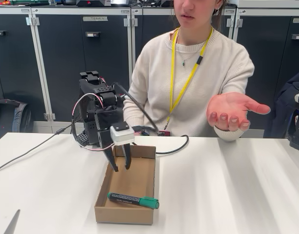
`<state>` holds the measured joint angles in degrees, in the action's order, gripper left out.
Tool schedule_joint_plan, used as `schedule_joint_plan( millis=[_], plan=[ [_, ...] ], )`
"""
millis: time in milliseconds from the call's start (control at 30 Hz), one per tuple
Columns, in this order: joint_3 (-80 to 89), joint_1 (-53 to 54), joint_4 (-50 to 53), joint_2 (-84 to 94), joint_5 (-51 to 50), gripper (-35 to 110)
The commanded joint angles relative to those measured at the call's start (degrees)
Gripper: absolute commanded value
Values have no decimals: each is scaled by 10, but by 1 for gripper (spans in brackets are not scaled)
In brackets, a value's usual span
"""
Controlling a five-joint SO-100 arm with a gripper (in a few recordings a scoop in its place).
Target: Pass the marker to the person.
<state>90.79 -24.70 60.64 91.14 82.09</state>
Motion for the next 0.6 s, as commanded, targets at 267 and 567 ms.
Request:
schedule_joint_plan(
  millis=[267,567],
  plan=[
    [124,119,-171,87,-394,18],
    [152,149,-171,109,-697,19]
  ],
)
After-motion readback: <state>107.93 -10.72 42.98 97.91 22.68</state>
